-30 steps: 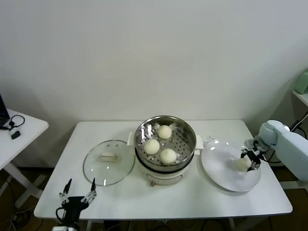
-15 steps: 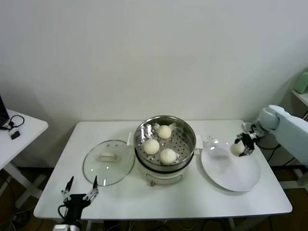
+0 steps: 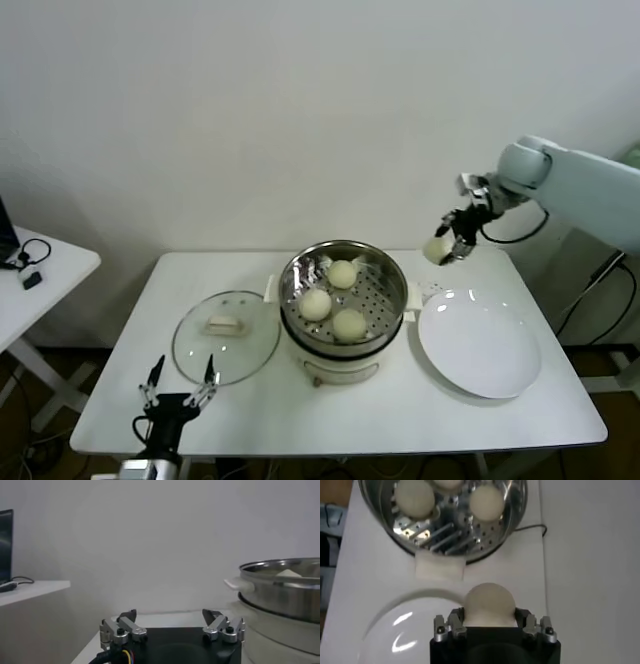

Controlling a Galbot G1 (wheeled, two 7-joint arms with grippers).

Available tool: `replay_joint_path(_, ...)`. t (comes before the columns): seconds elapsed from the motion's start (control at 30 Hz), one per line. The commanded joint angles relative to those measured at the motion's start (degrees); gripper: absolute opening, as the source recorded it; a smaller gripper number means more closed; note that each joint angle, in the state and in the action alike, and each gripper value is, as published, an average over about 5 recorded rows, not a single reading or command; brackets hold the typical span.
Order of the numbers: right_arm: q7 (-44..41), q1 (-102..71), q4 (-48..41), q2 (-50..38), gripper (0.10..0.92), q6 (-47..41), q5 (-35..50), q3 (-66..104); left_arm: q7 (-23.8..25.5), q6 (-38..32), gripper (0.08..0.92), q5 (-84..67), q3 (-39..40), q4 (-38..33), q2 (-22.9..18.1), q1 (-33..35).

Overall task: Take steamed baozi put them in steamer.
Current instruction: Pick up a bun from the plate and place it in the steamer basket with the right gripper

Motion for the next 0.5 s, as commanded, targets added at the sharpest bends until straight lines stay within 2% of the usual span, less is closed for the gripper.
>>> replay_joint_path(0.03, 2.69, 11.68, 4.15, 12.57, 0.662, -5.59, 20.96, -15.53, -0.03, -0.04, 0.823, 1.31, 1.11, -1.11, -0.05, -0.63)
replay_joint_path(0.5, 7.67, 2.13, 4.59, 18.16, 0.662, -6.67, 19.98, -13.85, -0.24, -0.23, 0.823, 1.59, 0.88, -1.13, -0.24, -0.74)
